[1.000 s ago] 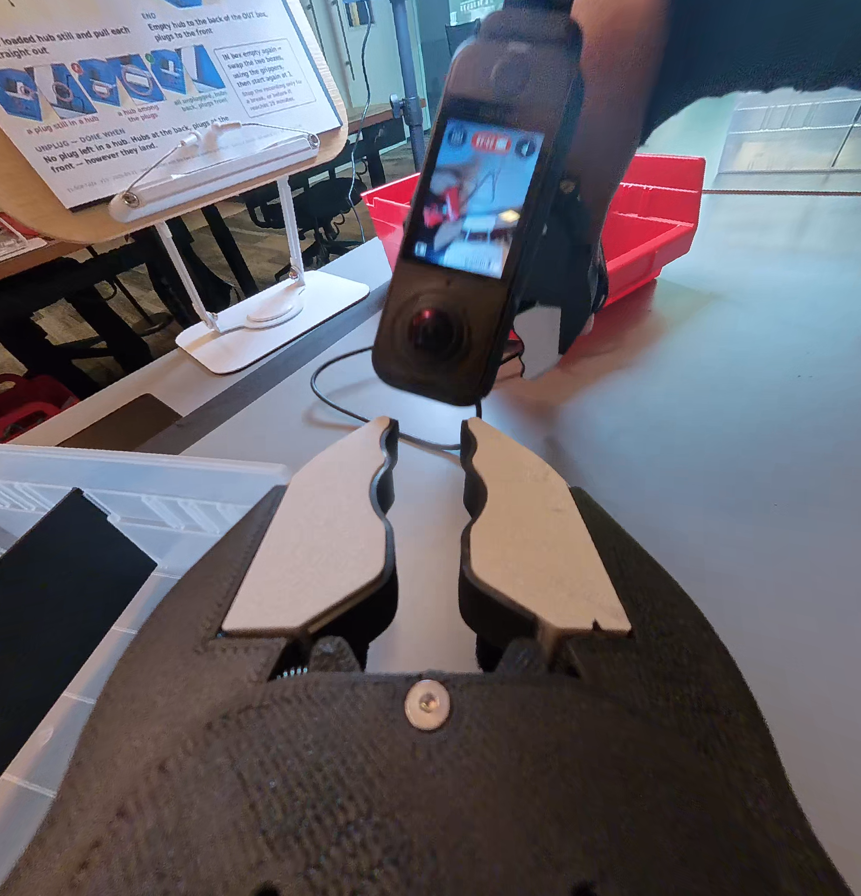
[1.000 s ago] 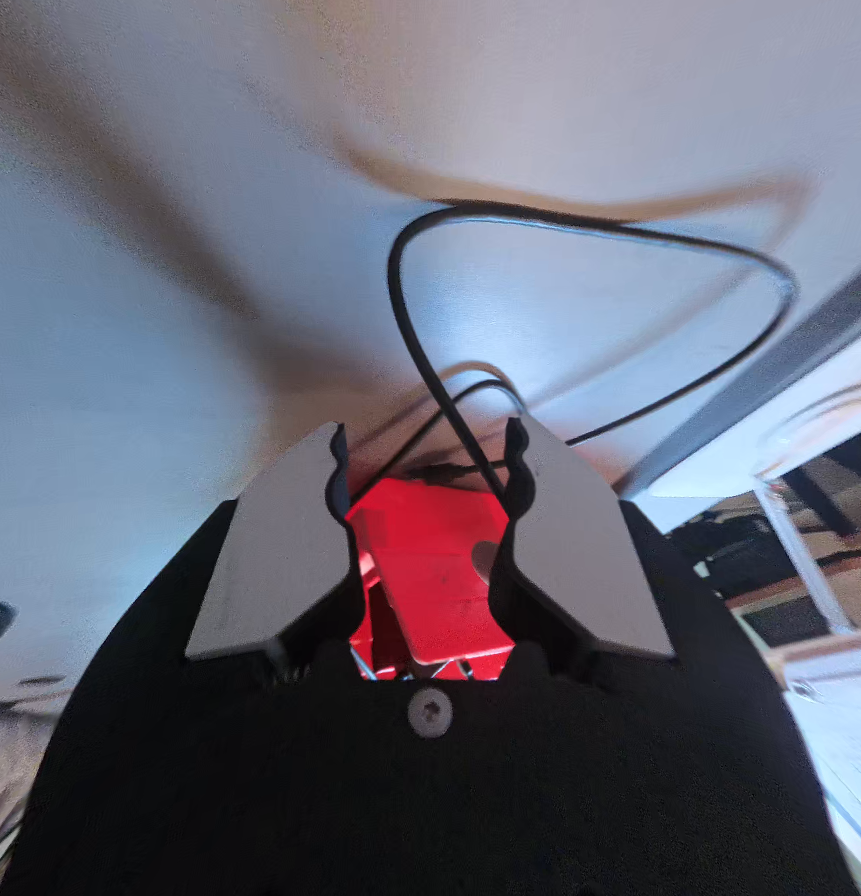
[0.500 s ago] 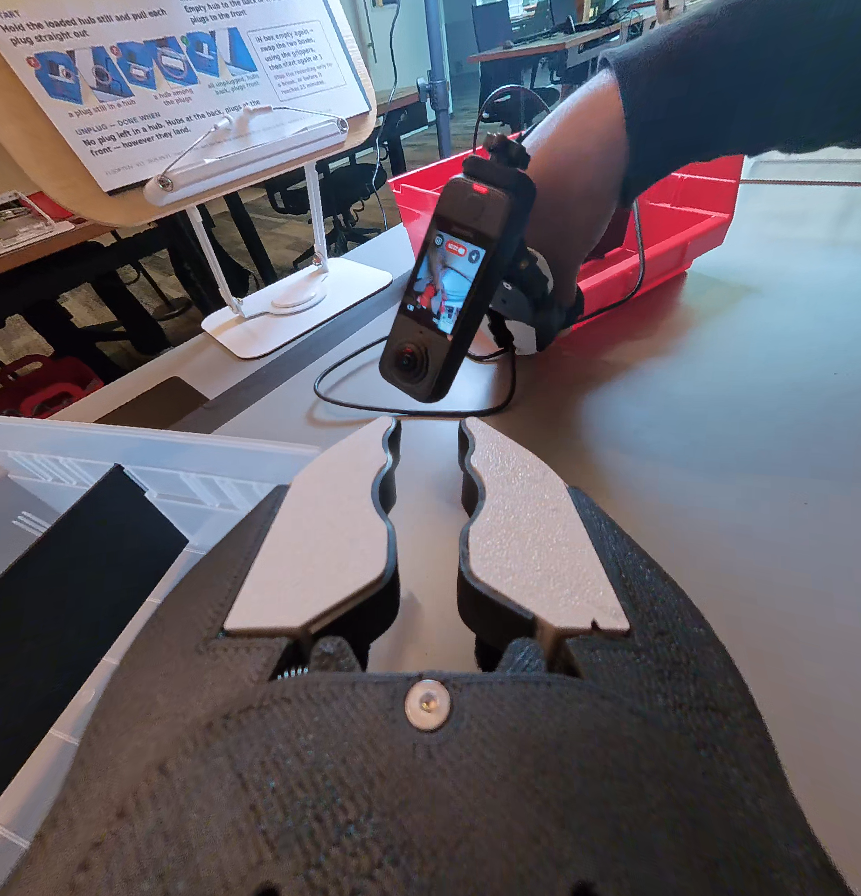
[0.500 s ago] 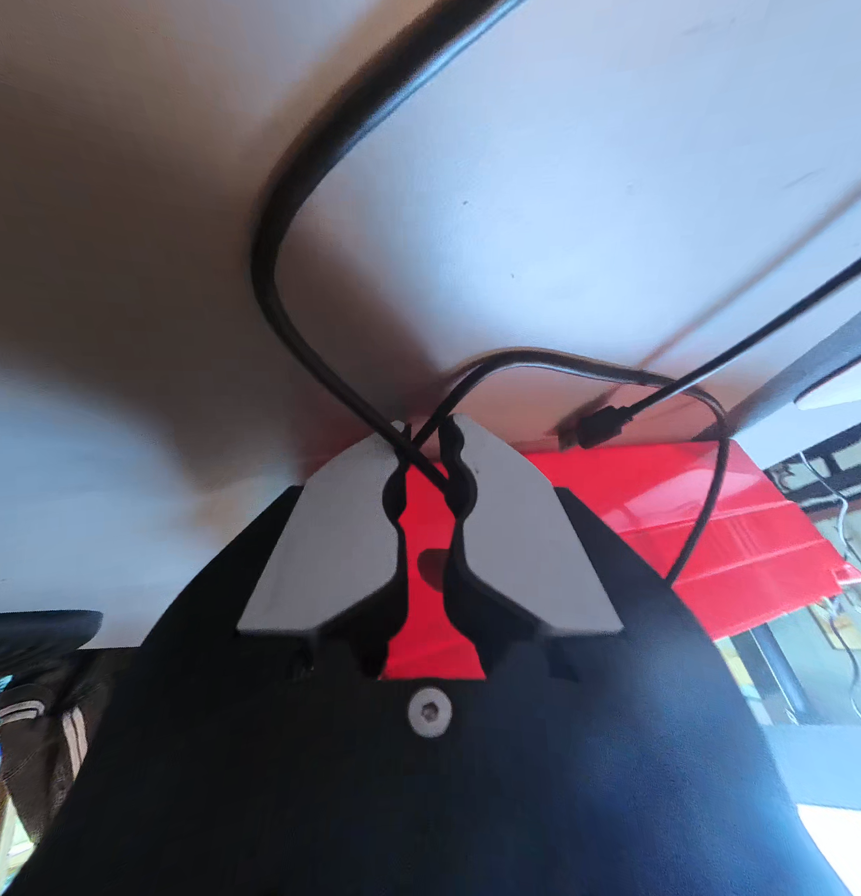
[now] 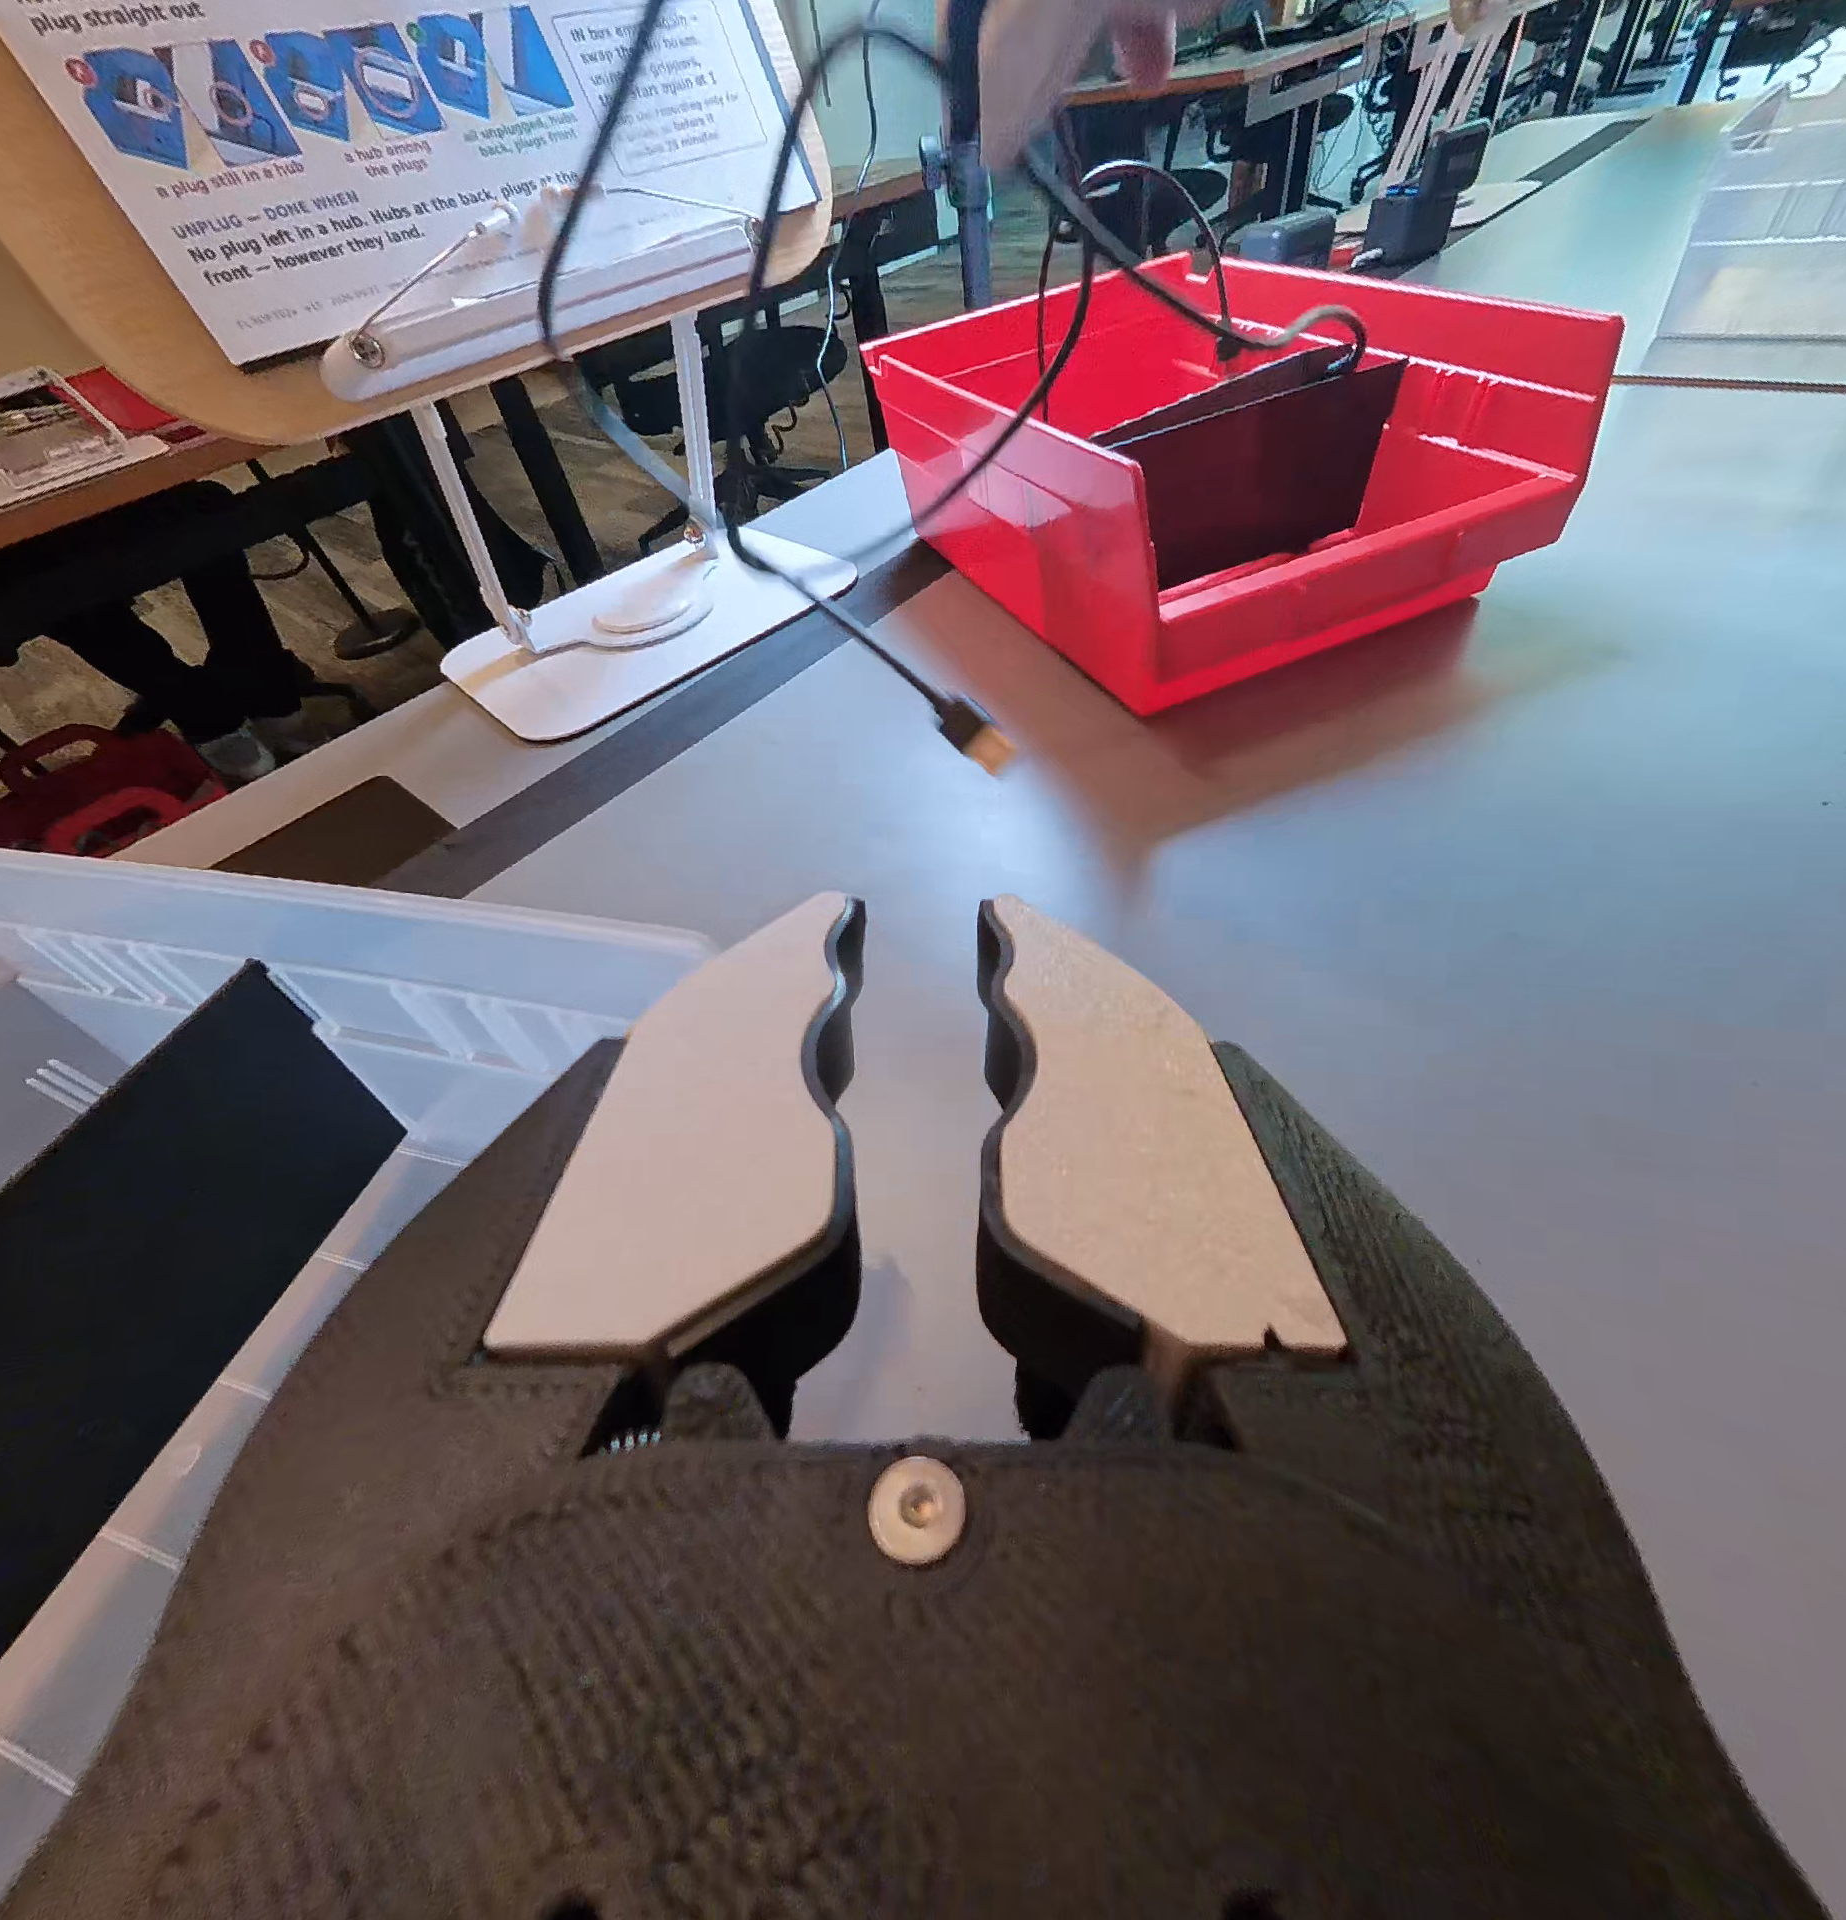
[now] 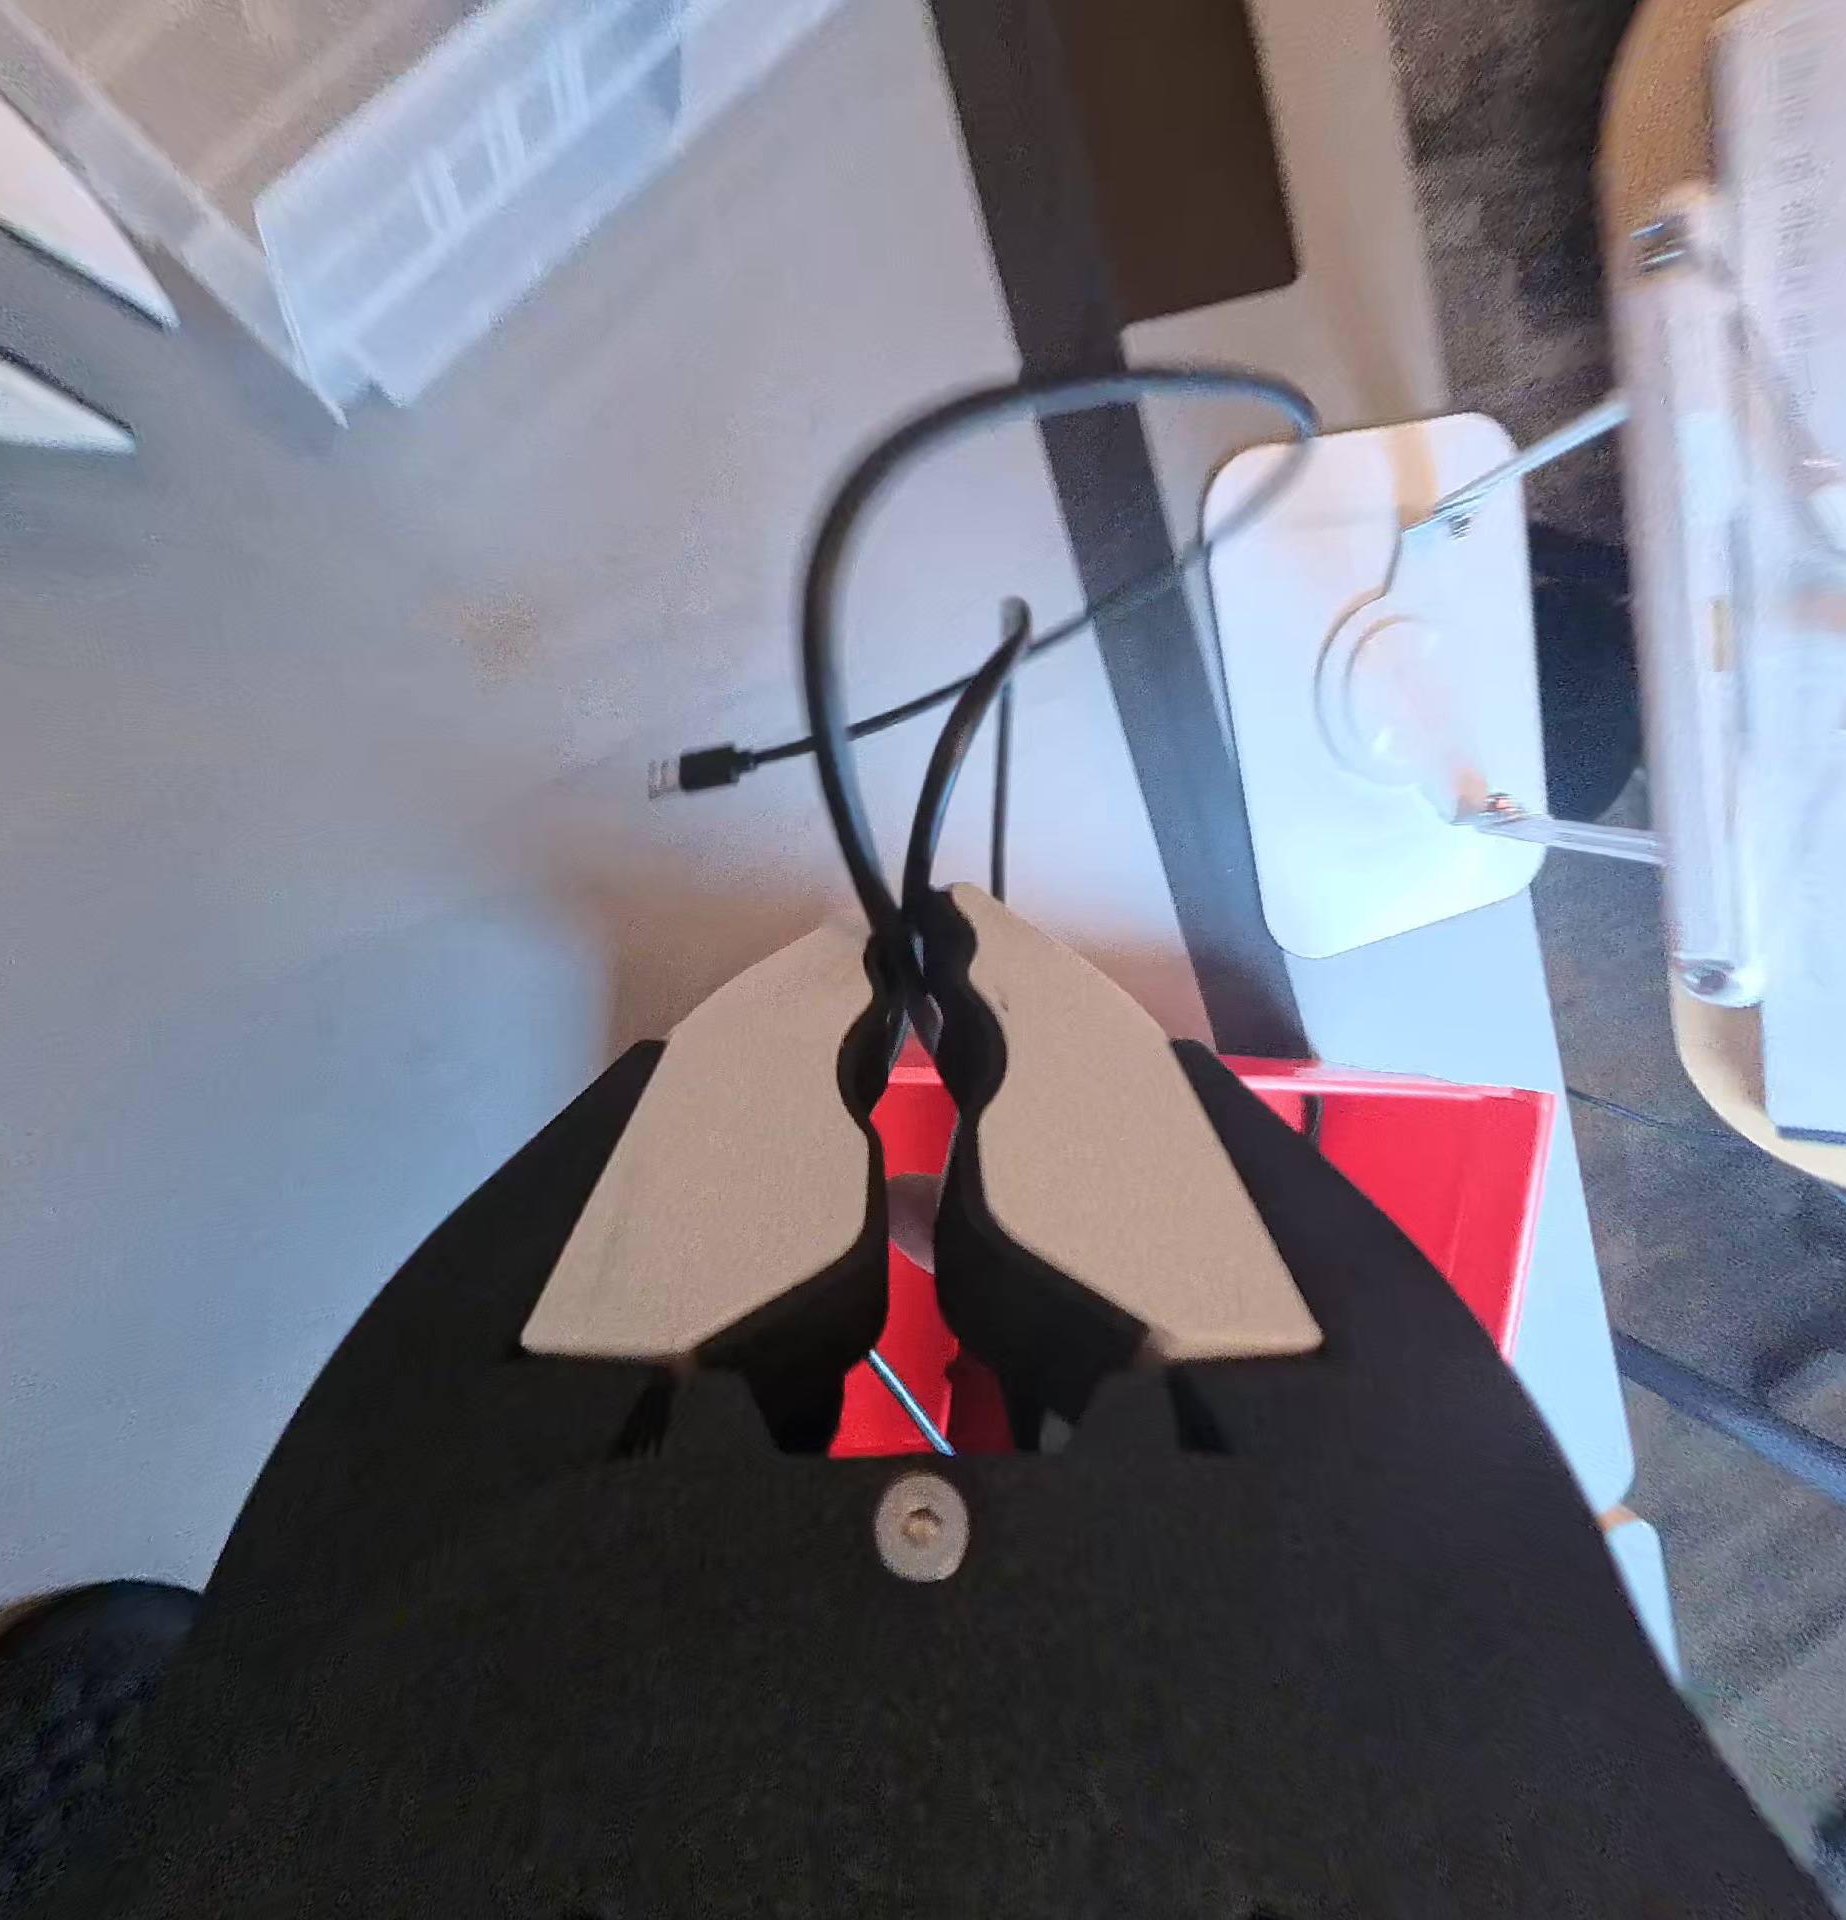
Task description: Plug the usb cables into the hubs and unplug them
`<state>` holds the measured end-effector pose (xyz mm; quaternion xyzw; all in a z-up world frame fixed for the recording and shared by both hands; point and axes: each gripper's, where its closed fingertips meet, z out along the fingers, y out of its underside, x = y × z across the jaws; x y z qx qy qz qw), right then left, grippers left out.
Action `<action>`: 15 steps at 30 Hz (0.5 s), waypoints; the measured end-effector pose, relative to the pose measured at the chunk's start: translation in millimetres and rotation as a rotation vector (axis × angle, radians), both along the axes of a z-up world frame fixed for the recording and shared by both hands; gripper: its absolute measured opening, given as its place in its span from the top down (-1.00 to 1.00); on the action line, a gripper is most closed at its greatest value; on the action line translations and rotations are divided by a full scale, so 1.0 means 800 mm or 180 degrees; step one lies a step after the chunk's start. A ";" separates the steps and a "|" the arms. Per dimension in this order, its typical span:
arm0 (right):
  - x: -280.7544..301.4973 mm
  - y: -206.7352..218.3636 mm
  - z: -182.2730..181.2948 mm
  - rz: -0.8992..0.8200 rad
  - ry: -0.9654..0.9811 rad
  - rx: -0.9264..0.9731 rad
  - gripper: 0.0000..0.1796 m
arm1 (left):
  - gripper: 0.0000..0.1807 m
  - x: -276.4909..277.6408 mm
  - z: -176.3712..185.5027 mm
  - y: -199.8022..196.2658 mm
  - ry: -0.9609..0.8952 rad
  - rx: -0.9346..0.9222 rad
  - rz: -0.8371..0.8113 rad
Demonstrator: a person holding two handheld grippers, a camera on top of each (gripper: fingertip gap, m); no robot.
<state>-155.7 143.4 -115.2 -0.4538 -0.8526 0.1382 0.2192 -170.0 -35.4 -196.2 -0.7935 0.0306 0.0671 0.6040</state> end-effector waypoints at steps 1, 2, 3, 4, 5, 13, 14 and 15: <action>0.002 0.007 0.015 -0.0058 0.0131 -0.0092 0.95 | 0.78 0.000 -0.002 0.001 0.0006 -0.0015 0.0000; 0.005 0.017 0.030 -0.0136 0.0253 -0.0154 0.95 | 0.78 0.001 -0.003 0.001 0.0010 -0.0028 -0.0003; 0.008 0.030 0.044 -0.0223 0.0388 -0.0159 0.95 | 0.78 0.002 -0.005 0.002 0.0010 -0.0041 -0.0005; 0.013 0.048 0.059 -0.0322 0.0513 -0.0103 0.95 | 0.78 0.002 -0.006 0.002 0.0009 -0.0055 -0.0008; 0.018 0.068 0.072 -0.0428 0.0626 -0.0026 0.95 | 0.78 0.002 -0.008 0.003 0.0010 -0.0071 -0.0009; 0.087 0.200 0.102 -0.1032 0.0591 0.0845 0.93 | 0.78 0.007 -0.022 0.009 -0.0036 -0.0180 -0.0031; 0.092 0.206 0.088 -0.1025 0.0473 0.0920 0.93 | 0.78 0.008 -0.024 0.010 -0.0042 -0.0192 -0.0036; 0.094 0.211 0.069 -0.1015 0.0354 0.0967 0.93 | 0.78 0.009 -0.026 0.012 -0.0046 -0.0208 -0.0043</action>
